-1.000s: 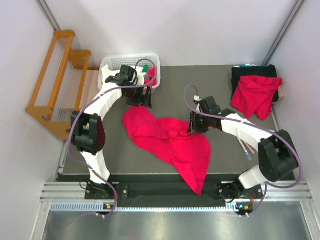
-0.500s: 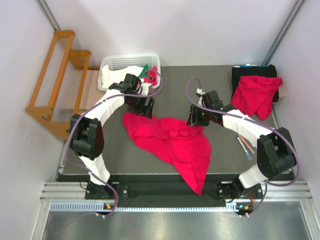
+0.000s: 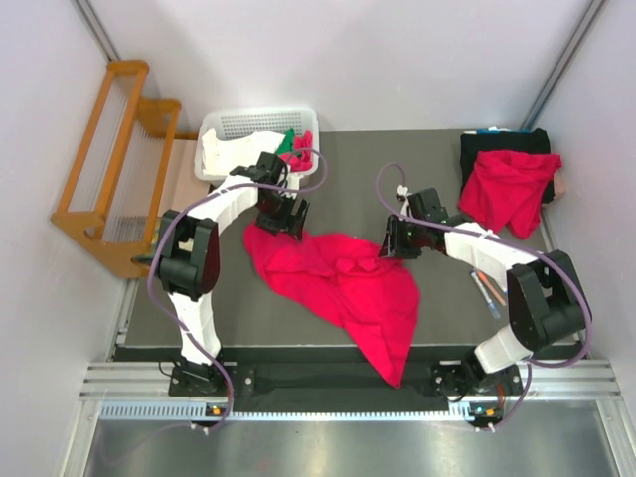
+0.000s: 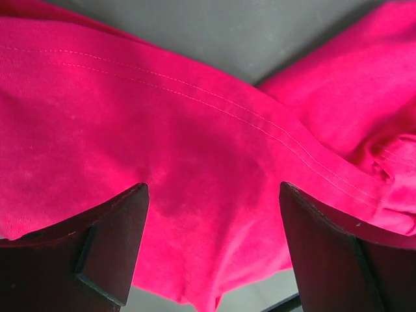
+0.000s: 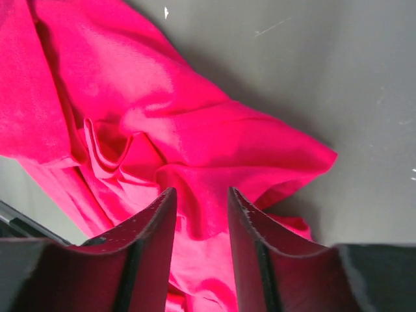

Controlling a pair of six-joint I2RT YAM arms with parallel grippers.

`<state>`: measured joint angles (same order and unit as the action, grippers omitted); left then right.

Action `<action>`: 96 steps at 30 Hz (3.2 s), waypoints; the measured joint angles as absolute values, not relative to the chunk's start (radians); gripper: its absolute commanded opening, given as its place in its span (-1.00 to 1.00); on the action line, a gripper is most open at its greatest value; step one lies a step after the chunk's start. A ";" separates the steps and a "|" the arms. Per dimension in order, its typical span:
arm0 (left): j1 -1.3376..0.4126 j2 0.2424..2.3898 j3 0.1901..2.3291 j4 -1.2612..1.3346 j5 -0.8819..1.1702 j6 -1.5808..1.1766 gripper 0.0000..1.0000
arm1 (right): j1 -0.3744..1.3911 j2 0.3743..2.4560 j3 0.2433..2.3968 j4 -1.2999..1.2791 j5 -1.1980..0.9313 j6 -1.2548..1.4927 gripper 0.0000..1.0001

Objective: Fold and stack the t-shirts
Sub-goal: Flatten the tshirt out

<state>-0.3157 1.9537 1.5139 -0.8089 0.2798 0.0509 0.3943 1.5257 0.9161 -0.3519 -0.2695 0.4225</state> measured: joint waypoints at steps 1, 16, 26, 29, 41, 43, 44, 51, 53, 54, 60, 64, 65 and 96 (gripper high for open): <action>-0.316 1.960 1.516 -0.809 0.276 0.051 0.68 | 0.394 1.530 0.916 -0.350 -0.274 0.423 -0.29; -0.314 1.966 1.544 -0.818 0.260 0.055 -1.00 | 0.392 1.641 0.916 -0.274 -0.365 0.448 -1.00; -0.276 1.939 1.687 -0.871 0.244 0.059 -1.00 | 0.372 1.573 0.945 -0.295 -0.345 0.443 -1.00; -0.261 1.923 1.781 -0.902 0.237 0.058 -1.00 | 0.370 1.461 0.981 -0.305 -0.306 0.424 -1.00; -0.235 1.666 1.796 -0.898 0.252 0.036 -1.00 | 0.369 1.026 1.081 -0.307 -0.223 0.361 -1.00; -0.235 1.651 1.772 -0.899 0.262 0.031 -1.00 | 0.367 1.022 1.081 -0.308 -0.212 0.356 -1.00; -0.235 1.651 1.765 -0.899 0.268 0.030 -1.00 | 0.364 1.029 1.081 -0.314 -0.209 0.354 -1.00; -0.238 1.663 1.742 -0.900 0.309 0.025 -1.00 | 0.357 1.096 1.082 -0.333 -0.211 0.352 -1.00; -0.243 1.663 1.742 -0.900 0.318 0.025 -0.89 | 0.357 1.103 1.100 -0.346 -0.212 0.352 -1.00; -0.248 1.665 1.740 -0.900 0.319 0.025 -0.62 | 0.357 1.111 1.117 -0.353 -0.210 0.351 -1.00; -0.356 1.698 1.722 -0.897 0.287 0.037 0.49 | 0.351 1.176 1.196 -0.364 -0.154 0.356 -1.00; -0.472 1.814 1.736 -0.896 0.253 0.038 0.67 | 0.331 1.207 1.183 -0.363 -0.135 0.370 -1.00; -0.490 1.858 1.751 -0.896 0.257 0.037 0.67 | 0.329 1.211 1.171 -0.360 -0.132 0.374 -1.00; -0.543 2.390 2.226 -0.722 0.115 -0.047 0.79 | 0.309 1.083 1.068 -0.385 -0.168 0.403 -1.00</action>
